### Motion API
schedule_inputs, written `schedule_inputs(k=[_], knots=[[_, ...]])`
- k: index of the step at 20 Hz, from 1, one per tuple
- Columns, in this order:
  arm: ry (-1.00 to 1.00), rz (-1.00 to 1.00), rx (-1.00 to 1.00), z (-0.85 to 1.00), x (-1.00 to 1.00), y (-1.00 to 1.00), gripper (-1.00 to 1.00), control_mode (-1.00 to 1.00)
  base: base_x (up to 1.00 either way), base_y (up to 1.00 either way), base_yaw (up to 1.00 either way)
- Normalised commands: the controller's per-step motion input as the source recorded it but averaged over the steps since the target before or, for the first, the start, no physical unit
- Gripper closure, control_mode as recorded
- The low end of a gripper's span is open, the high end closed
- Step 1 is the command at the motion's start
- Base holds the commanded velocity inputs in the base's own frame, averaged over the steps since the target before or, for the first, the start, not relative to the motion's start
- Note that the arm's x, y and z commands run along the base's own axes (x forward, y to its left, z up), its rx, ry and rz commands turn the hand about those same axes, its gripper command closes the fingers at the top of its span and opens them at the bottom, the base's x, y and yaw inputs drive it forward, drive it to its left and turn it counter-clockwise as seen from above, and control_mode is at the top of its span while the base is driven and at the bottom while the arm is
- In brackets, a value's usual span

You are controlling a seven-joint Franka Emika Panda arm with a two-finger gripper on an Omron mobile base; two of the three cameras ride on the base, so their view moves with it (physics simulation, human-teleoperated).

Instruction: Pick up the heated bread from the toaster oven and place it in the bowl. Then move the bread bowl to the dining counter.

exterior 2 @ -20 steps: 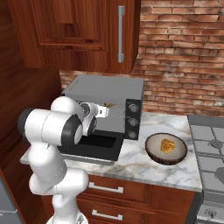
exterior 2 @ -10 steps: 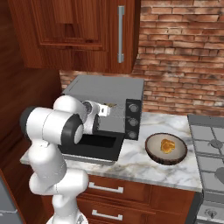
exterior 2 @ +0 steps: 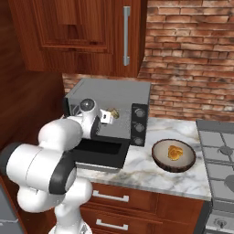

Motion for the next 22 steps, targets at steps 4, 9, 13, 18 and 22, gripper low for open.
schedule_inputs(k=[4,9,13,18,22], knots=[[0.29,0.00,0.00,-0.51,-1.00,0.00,-1.00,-1.00,0.00,0.00,0.00],[0.27,0.00,0.00,-0.55,-1.00,0.00,-1.00,-1.00,0.00,0.00,0.00],[0.29,0.00,0.00,-0.53,-1.00,0.00,-1.00,-1.00,0.00,0.00,0.00],[0.20,-0.01,0.00,-0.14,-1.00,0.00,-1.00,-1.00,0.00,0.00,0.00],[-0.09,-0.13,0.05,0.58,-0.64,-0.09,-1.00,-1.00,0.00,0.00,0.00]])
